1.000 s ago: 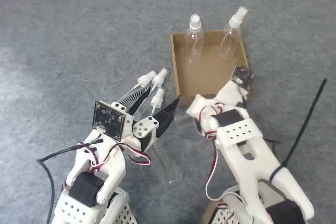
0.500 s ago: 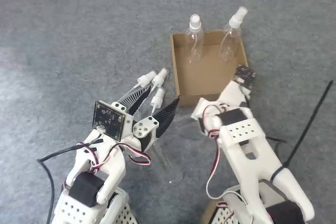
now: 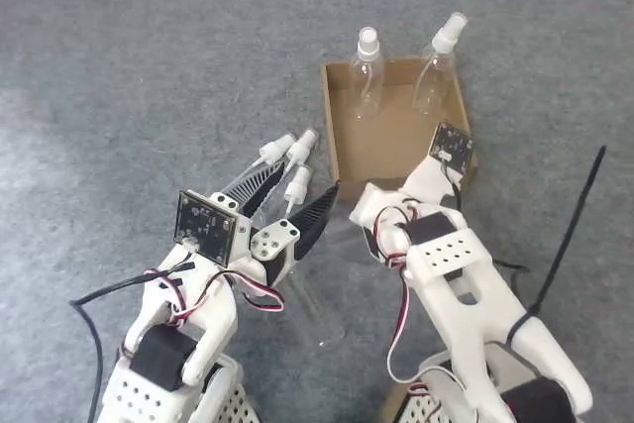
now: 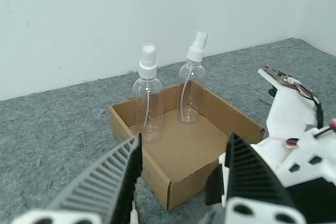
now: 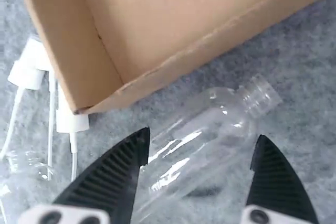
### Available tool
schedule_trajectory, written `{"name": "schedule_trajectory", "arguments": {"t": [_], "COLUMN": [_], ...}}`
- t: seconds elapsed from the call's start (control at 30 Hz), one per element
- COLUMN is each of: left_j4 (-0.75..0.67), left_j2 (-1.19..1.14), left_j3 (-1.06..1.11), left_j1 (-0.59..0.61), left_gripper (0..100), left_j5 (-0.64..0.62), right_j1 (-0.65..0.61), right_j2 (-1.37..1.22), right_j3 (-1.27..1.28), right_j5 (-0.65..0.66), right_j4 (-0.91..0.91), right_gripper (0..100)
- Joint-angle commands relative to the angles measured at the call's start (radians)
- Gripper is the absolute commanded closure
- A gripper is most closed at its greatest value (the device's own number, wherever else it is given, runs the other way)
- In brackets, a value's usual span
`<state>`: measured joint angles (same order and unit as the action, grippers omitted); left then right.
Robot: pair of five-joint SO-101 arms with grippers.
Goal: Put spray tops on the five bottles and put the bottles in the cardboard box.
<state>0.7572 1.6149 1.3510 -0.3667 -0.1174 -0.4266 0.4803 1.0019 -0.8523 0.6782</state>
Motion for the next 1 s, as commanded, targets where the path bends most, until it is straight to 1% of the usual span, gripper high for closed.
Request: {"name": "schedule_trajectory", "arguments": {"t": [0.0, 0.13, 0.27, 0.5, 0.6, 0.7, 0.8, 0.97], "left_j4": [-0.026, -0.026, -0.026, -0.026, -0.026, -0.026, -0.026, -0.026], "left_j2": [0.018, 0.018, 0.018, 0.018, 0.018, 0.018, 0.018, 0.018], "left_j3": [-0.007, -0.007, -0.007, -0.007, -0.007, -0.007, -0.007, -0.007], "left_j1": [0.006, 0.006, 0.006, 0.006, 0.006, 0.006, 0.006, 0.006], "left_gripper": [76, 76, 76, 76, 76, 76, 76, 76], "left_j5": [0.009, 0.009, 0.009, 0.009, 0.009, 0.009, 0.009, 0.009], "right_j1": [-0.004, -0.001, 0.001, 0.001, 0.007, 0.053, 0.122, 0.278], "right_j2": [0.002, 0.002, 0.001, -0.082, -0.097, -0.079, -0.059, -0.053], "right_j3": [-0.003, 0.003, 0.023, 0.032, 0.026, 0.002, -0.005, -0.006], "right_j5": [-0.009, -0.009, 0.055, 0.083, 0.097, 0.103, 0.118, 0.279], "right_j4": [-0.013, 0.002, 0.004, 0.012, 0.067, 0.127, 0.142, 0.205], "right_gripper": [73.1, 73.1, 73.1, 73.2, 73.1, 73.1, 73.2, 73.2]}}
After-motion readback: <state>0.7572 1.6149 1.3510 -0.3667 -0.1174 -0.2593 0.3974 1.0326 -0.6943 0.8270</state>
